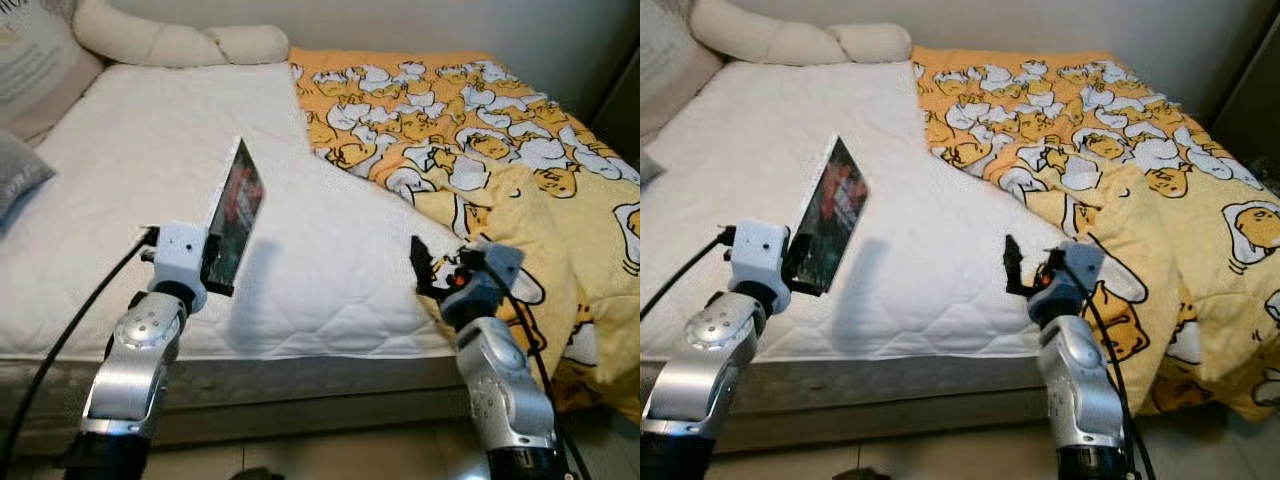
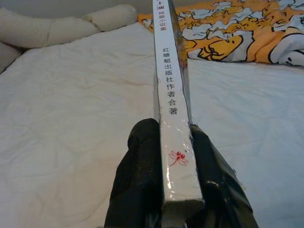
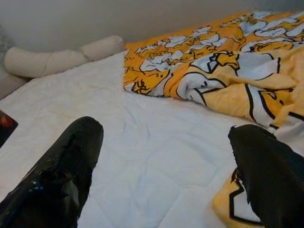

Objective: Clean up the room

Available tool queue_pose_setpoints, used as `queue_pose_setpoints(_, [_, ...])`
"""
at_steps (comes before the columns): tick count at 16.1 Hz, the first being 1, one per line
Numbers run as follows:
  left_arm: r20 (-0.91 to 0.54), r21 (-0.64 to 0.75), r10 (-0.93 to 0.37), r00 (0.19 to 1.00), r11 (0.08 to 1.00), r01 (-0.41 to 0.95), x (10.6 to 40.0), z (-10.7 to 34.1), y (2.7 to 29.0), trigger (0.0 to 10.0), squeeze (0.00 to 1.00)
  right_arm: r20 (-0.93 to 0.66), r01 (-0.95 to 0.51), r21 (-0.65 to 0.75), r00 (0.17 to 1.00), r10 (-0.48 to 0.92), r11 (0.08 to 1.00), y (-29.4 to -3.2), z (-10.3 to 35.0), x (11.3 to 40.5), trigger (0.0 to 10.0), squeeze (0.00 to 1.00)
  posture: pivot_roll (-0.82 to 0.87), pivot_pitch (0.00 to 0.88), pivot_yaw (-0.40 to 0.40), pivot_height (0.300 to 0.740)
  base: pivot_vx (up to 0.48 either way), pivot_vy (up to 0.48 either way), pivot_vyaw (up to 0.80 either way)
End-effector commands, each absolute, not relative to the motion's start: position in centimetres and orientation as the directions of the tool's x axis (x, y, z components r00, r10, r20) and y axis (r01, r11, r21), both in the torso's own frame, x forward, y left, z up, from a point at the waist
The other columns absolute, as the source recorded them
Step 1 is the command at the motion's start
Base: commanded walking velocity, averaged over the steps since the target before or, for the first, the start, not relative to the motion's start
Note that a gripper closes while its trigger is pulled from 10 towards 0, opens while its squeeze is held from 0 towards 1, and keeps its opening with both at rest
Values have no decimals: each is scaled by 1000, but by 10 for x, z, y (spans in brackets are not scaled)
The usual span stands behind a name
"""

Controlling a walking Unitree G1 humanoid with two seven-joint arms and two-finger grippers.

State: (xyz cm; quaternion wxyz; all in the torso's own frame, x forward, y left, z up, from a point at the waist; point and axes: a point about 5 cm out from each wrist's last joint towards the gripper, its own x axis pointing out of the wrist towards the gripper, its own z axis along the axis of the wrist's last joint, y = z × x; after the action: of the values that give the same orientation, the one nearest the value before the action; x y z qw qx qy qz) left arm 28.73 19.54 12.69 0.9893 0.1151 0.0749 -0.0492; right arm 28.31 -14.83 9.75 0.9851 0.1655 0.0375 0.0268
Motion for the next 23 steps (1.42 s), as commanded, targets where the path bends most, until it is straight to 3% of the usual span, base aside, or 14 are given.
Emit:
queue_pose_setpoints(1, [-100, 228, -96, 990, 967, 117, 291, 141, 192, 10000, 0, -59, -44, 328, 996, 67, 943, -148, 99, 284, 10000, 0, 18, 0, -12, 740, 0, 300, 0])
queue_pose_setpoints(23, [-106, 234, -97, 990, 965, 119, 292, 140, 191, 10000, 0, -68, -47, 320, 995, 72, 946, -149, 96, 283, 10000, 0, 20, 0, -11, 740, 0, 324, 0])
